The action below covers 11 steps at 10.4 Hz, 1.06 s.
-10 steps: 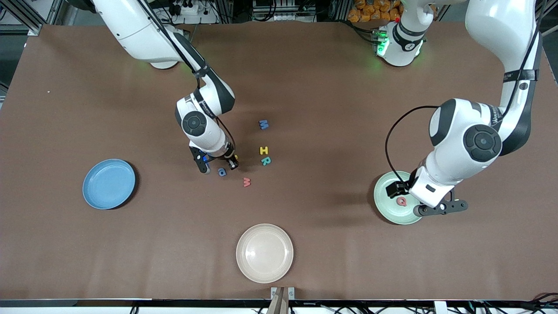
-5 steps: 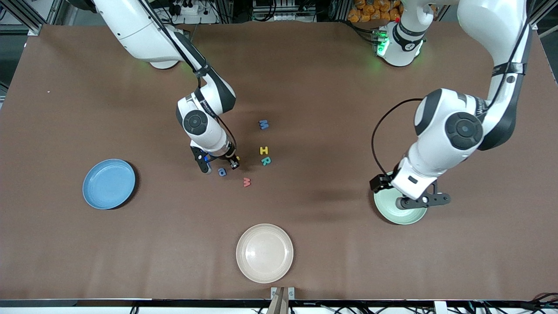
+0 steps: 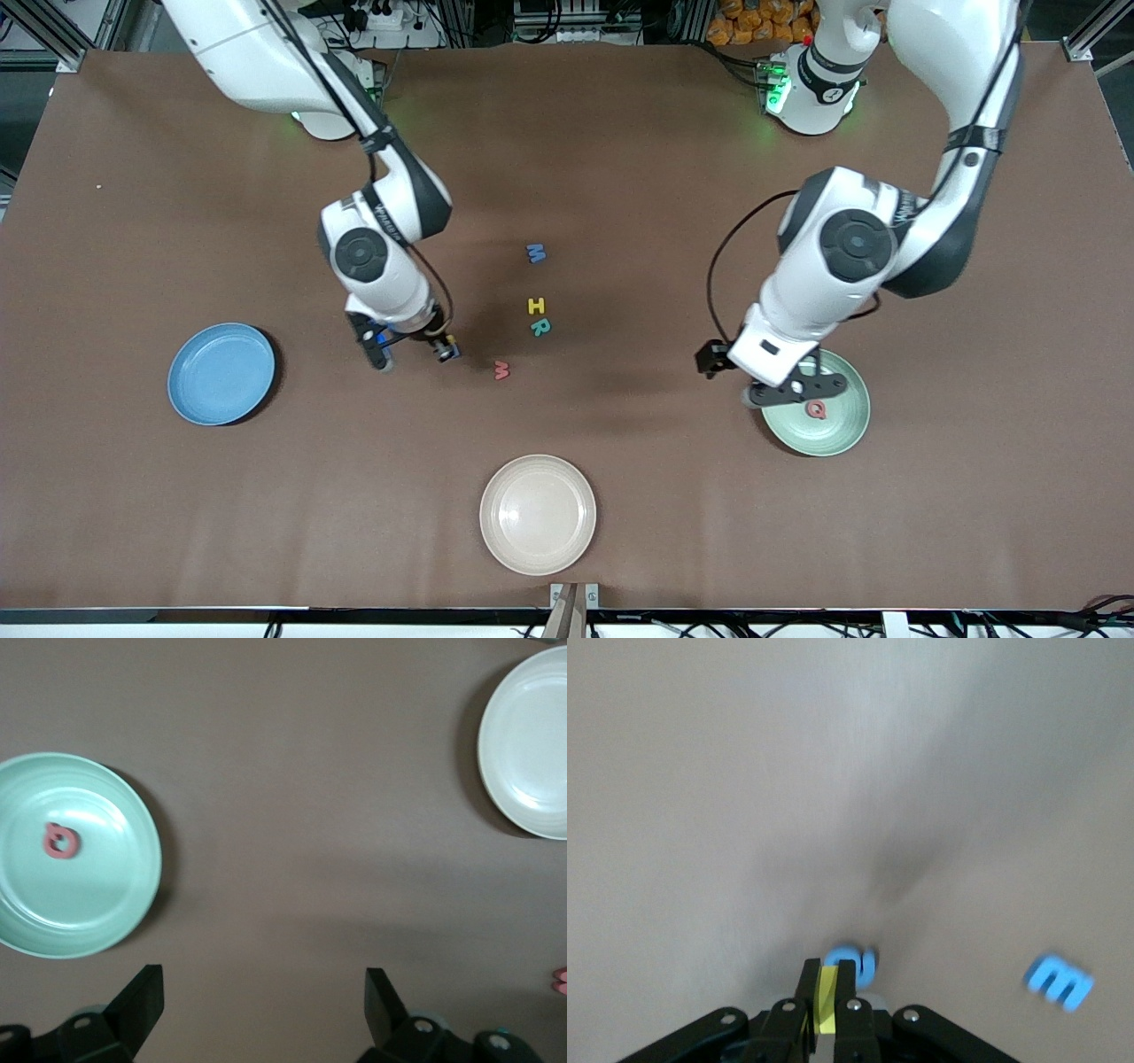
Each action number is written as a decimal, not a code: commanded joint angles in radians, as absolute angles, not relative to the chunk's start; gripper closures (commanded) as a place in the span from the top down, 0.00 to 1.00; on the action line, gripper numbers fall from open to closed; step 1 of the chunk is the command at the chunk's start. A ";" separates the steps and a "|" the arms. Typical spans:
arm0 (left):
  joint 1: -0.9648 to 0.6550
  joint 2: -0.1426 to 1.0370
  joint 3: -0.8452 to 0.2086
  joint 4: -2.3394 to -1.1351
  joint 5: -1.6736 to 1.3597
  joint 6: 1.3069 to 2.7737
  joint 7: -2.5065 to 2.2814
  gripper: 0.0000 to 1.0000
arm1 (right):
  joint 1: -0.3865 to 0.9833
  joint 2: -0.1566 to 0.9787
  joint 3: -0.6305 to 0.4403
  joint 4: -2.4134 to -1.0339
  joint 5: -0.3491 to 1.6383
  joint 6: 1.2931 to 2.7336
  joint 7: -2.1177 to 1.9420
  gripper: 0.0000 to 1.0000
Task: Sort upper and lower case letters into plates
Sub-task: 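Place the yellow u on the blue plate while the left gripper returns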
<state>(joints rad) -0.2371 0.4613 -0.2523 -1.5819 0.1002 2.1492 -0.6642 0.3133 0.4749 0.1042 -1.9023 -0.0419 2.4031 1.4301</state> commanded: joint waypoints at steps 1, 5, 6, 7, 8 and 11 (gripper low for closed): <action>-0.294 0.495 -0.245 -1.546 0.130 2.164 -0.762 1.00 | 0.215 0.469 0.103 -1.832 -0.063 2.303 1.275 0.00; -0.432 0.630 -0.233 -1.419 0.248 2.164 -0.987 1.00 | 0.015 0.469 0.071 -1.793 -0.119 2.174 0.937 0.00; -0.463 0.658 -0.229 -1.404 0.250 2.164 -1.026 1.00 | -0.038 0.472 0.071 -1.790 -0.145 2.151 0.848 0.00; -0.501 0.675 -0.216 -1.399 0.250 2.166 -1.049 1.00 | -0.067 0.482 0.060 -1.787 -0.175 2.151 0.771 0.00; -0.550 0.693 -0.190 -1.381 0.249 2.167 -1.090 1.00 | -0.107 0.488 0.055 -1.783 -0.228 2.155 0.732 0.00; -0.643 0.745 -0.164 -1.373 0.247 2.193 -1.199 1.00 | -0.147 0.512 0.054 -1.781 -0.342 2.158 0.718 0.38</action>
<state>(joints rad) -0.6057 0.7049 -0.1813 -1.4103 0.2232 2.1814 -1.1403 -0.1390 0.4956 0.0431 -1.7971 -0.3039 2.1672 0.7217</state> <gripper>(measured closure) 0.000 0.894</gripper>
